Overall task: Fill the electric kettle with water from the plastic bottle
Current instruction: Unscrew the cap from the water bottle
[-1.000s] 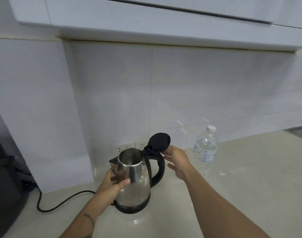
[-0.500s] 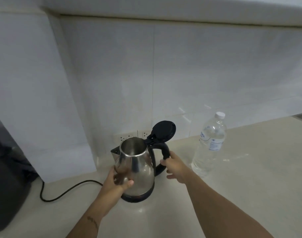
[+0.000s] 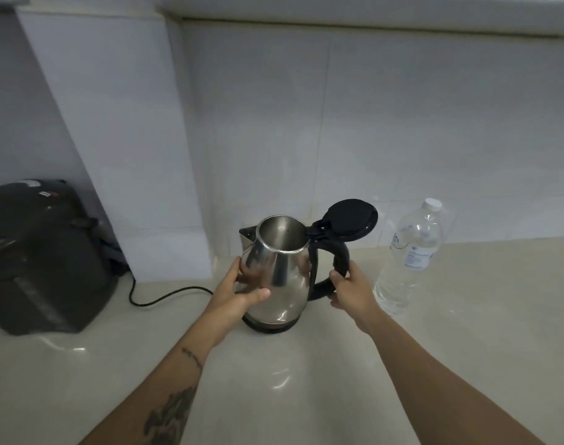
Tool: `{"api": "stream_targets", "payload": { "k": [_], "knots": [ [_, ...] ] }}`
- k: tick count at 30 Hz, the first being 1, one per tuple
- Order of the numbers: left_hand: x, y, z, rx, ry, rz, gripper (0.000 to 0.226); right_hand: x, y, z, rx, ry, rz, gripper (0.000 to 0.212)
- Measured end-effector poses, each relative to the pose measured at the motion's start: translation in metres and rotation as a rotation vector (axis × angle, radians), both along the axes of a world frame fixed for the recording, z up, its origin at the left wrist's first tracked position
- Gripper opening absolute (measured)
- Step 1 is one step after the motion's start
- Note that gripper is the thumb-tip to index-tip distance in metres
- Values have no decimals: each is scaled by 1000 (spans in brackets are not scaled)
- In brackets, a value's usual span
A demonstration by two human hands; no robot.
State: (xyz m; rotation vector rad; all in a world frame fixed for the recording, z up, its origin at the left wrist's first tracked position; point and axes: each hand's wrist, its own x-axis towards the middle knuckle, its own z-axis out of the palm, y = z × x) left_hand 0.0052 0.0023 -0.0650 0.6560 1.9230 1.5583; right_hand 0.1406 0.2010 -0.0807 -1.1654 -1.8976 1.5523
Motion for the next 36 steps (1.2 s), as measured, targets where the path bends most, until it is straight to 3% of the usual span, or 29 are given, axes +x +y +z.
{"api": "stream_targets", "payload": {
  "k": [4,15,23,31,36],
  "knots": [
    [31,-24,7,-6,-39,74,55,25,-15,-3,47,-29,105,14],
    [107,-76,-24,25,-235,198,58,76,-50,-37,94,-125,311,13],
    [119,-89,-39,27,-300,206,63,86,-59,-46,102,-166,333,15],
    [110,-96,-55,84,-273,171,65,85,-73,-55,21,-150,222,12],
    [102,-96,-55,57,-263,136,57,91,-74,-48,58,-217,283,26]
  ]
}}
